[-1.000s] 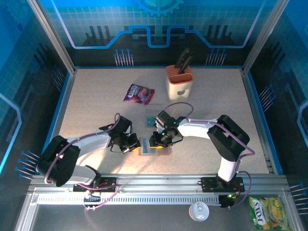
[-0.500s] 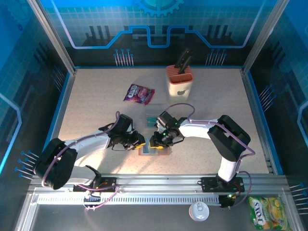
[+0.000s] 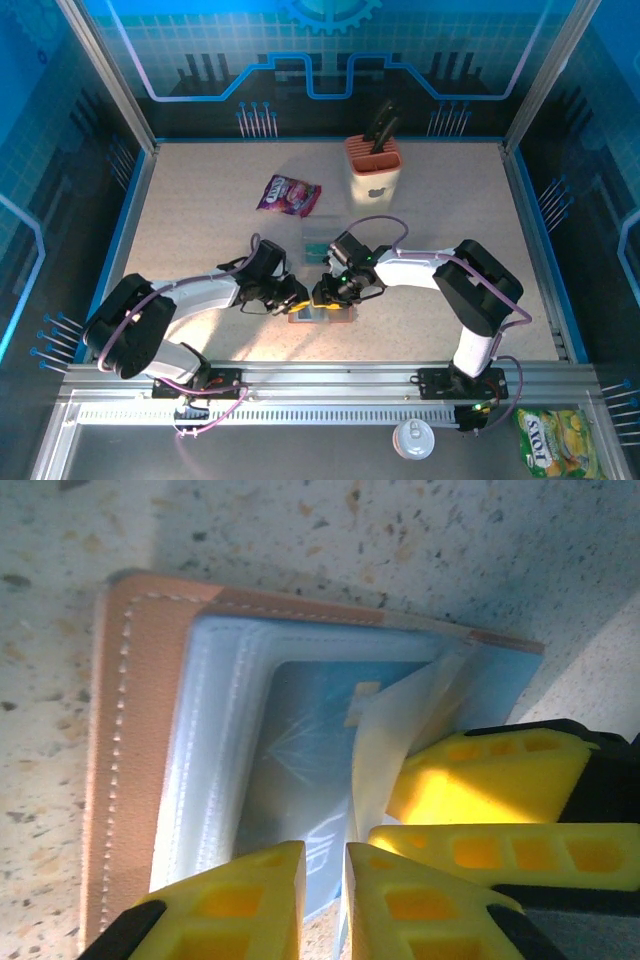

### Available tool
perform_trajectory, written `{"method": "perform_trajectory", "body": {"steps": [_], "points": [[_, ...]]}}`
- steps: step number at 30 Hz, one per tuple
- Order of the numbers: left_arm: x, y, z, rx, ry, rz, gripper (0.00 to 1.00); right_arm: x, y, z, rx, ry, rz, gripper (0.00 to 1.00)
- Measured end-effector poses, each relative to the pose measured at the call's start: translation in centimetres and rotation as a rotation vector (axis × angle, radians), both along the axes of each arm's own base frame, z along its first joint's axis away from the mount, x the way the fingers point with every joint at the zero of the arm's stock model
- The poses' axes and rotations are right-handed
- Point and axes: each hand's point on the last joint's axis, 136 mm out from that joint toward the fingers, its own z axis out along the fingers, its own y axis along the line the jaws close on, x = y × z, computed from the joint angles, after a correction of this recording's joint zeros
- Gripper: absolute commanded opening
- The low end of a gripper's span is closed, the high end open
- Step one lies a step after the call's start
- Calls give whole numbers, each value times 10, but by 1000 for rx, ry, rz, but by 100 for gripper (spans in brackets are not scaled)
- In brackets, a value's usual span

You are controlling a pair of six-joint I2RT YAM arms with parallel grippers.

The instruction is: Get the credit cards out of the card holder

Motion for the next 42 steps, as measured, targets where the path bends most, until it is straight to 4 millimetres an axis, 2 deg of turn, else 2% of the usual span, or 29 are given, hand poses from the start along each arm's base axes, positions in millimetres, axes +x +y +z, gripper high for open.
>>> {"method": "perform_trajectory", "body": {"steps": [12,21,29,35,42], "points": [[5,-5,7,-21,-19,-5,18,-1,-2,12,21,-20,-5,35],[13,-15,17,-53,-38,-15,19,11,-12,29,41,-54,-45,35],[15,-27,20,-74,-21,-28,19,24,-31,47,50,-102,-96,35],[19,-44,23,-91,-32,-62,20,25,-57,46,22,-104,-140,35],[22,-68,25,-108,-24,-99,21,25,-73,49,11,-116,-164,35]]}}
